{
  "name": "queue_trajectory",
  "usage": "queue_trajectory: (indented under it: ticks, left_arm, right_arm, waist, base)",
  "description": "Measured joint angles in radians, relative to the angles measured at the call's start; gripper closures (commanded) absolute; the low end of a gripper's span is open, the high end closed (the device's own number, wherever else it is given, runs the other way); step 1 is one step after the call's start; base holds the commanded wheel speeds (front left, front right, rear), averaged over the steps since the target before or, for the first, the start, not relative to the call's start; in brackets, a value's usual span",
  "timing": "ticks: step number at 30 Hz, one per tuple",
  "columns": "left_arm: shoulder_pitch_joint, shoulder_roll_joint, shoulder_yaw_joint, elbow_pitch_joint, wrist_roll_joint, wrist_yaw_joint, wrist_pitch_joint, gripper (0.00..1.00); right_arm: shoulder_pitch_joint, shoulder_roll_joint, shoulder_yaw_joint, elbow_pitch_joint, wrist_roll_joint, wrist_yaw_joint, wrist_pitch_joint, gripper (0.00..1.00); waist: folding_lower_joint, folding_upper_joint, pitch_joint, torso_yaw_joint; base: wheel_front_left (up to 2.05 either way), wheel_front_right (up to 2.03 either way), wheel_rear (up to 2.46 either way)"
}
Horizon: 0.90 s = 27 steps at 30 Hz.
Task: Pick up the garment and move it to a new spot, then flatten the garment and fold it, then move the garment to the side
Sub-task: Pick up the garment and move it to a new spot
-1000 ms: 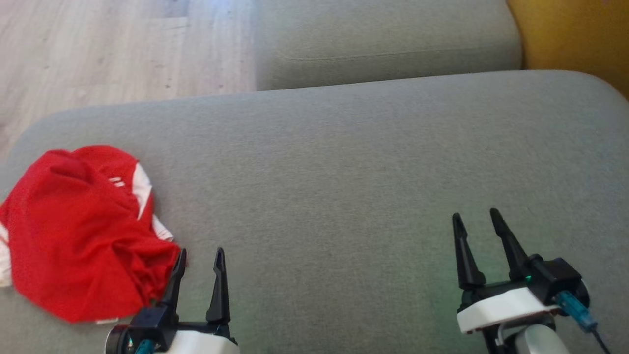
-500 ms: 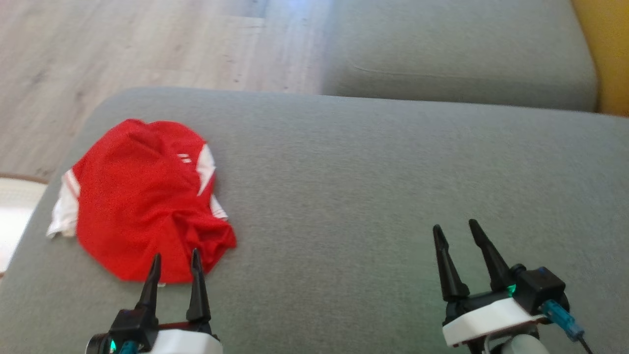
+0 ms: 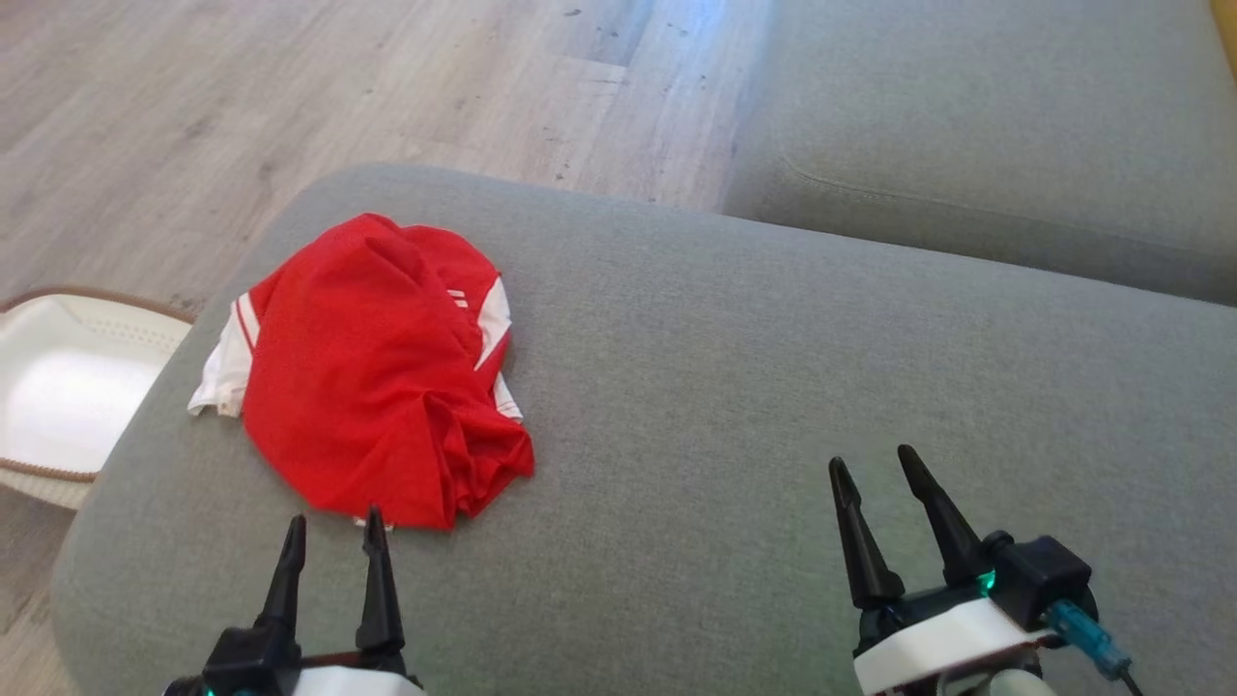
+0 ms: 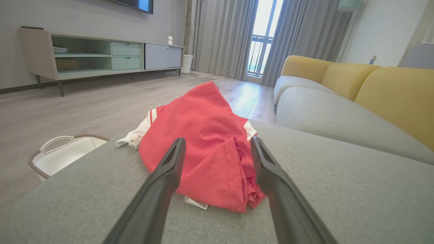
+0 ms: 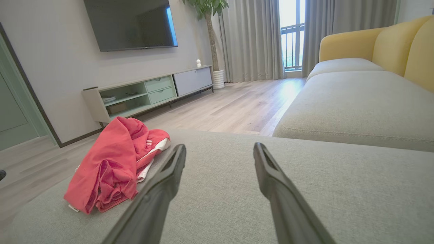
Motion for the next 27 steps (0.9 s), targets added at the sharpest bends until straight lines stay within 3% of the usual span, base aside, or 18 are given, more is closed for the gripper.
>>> queue_trajectory:
  ticks: [11, 18, 22, 27]
  left_arm:
    - [0.007, 0.0, 0.027, -0.004, -0.001, -0.001, 0.0, 0.0]
    - [-0.04, 0.01, 0.068, 0.007, 0.017, -0.039, 0.0, 0.0]
    - [-0.16, 0.05, 0.096, 0.046, 0.026, -0.063, 0.0, 0.0]
    - [-0.37, 0.139, 0.097, 0.131, 0.044, -0.098, 0.016, 0.0]
  right_arm:
    - [0.0, 0.0, 0.016, 0.0, 0.016, 0.0, 0.0, 0.0]
    - [-0.004, 0.0, 0.002, -0.021, 0.008, 0.0, 0.0, 0.0]
    - [-0.032, 0.0, -0.015, -0.042, -0.022, 0.0, 0.0, 0.0]
    - [-0.095, -0.001, -0.057, -0.077, -0.075, 0.0, 0.0, 0.0]
  waist:
    - [0.0, 0.0, 0.011, 0.011]
    - [0.0, 0.0, 0.054, -0.004]
    - [0.0001, 0.0, 0.112, -0.021]
    - [0.0003, 0.0, 0.209, -0.048]
  base:
    - [0.0, 0.0, 0.0]
    - [0.0, 0.0, 0.0]
    - [0.0, 0.0, 0.0]
    - [0.0, 0.0, 0.0]
